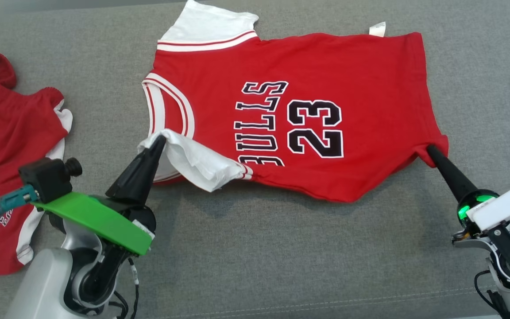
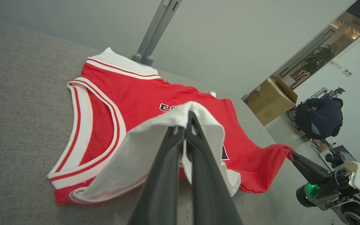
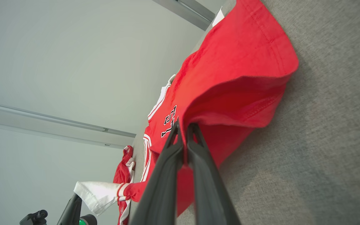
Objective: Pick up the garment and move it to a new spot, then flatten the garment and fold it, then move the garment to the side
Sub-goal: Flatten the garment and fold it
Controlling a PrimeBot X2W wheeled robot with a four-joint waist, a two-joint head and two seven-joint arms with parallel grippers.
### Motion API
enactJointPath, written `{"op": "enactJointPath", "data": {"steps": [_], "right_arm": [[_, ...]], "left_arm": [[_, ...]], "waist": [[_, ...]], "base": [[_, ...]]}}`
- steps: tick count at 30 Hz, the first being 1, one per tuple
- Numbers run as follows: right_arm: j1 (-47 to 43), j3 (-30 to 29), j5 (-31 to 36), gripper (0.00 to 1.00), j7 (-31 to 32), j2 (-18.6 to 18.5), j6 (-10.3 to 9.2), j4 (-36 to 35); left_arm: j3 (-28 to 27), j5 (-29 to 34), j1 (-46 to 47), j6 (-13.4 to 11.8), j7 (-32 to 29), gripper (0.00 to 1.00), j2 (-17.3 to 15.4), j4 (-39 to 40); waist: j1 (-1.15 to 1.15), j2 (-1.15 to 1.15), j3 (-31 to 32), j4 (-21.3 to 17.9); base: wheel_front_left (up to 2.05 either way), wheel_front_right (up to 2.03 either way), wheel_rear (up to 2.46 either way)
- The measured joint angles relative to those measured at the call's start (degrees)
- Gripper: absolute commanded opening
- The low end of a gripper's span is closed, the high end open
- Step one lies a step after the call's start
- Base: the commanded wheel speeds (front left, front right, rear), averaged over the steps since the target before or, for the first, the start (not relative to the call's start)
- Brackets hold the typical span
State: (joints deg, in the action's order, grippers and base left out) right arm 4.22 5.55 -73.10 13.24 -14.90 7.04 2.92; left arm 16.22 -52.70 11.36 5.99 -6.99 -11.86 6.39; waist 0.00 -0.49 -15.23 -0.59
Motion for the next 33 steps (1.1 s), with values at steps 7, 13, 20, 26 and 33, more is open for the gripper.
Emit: {"op": "enactJointPath", "data": {"steps": [7,13,20,26,33], "right_arm": [[1.9,-3.3,-2.0,0.00,0.0,-0.3,0.00,-0.7],[3.9,-5.0,-3.2,0.00,0.0,-1.1,0.00,-0.7],[5.4,-5.5,-4.2,0.00,0.0,-1.0,-0.01,0.6],[8.2,-5.2,-4.1,0.00,0.0,-0.5,-0.59,1.3],[11.7,-5.0,-2.9,0.00,-0.6,-0.4,-1.68,3.3]], "left_arm": [[-2.7,0.8,4.7,-1.5,0.8,0.00,0.0,-0.4],[-4.0,2.5,7.4,-2.5,1.5,0.00,-0.9,-2.8],[-3.8,2.6,9.7,-2.5,2.1,0.00,-0.3,-6.4],[-2.6,3.3,12.9,-2.4,2.0,0.00,0.2,-9.6],[-1.4,4.1,17.3,-1.9,2.0,0.00,0.3,-13.8]], "waist": [[0.00,0.00,-3.2,0.0],[0.00,0.00,-6.3,0.1],[0.00,0.00,-9.1,0.3],[0.00,0.00,-10.5,0.4],[0.00,0.00,-12.4,0.2]], "base": [[0.00,0.00,0.00],[0.00,0.00,0.00],[0.00,0.00,0.00],[0.00,0.00,0.00],[0.00,0.00,0.00]]}}
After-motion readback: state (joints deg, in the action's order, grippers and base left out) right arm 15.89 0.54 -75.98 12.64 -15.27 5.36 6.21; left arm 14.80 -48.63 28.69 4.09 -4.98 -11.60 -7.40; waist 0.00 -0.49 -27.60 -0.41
